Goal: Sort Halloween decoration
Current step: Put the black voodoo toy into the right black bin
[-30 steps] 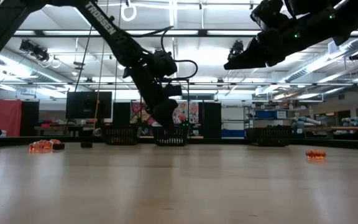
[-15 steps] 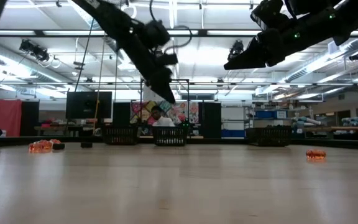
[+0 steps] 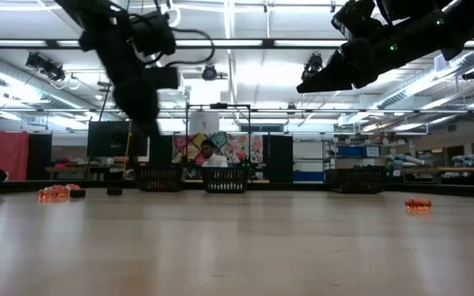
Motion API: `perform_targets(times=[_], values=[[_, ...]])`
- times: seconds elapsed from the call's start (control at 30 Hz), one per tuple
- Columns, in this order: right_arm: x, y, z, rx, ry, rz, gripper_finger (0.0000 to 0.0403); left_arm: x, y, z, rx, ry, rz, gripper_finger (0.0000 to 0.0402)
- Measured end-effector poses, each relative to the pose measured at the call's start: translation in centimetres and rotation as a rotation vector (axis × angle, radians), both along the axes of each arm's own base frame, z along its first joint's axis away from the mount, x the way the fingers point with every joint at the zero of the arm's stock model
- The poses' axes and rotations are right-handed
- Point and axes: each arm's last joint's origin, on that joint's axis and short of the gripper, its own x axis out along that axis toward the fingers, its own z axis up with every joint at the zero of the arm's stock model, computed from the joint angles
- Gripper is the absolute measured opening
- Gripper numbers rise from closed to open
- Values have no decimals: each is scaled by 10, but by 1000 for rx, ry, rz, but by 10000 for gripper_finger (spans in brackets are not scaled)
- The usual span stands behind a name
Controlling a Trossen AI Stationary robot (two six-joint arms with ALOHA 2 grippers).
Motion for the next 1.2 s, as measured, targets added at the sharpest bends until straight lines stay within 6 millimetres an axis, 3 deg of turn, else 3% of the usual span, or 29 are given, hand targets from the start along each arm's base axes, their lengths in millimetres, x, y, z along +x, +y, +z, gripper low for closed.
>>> perform_targets(times=[0.3,0.5,0.93,1.2], values=[[0,0,1,11,-11,-3,137,-18,-8,-35,-174,111,260,144],[0,0,1,11,-14,1,137,-23,-10,-44,-120,156,372,144],[0,0,1,14,-17,5,137,-14,-8,-69,-144,234,429,144],[0,0,1,13,-16,5,137,-14,-9,-72,-185,265,399,134]])
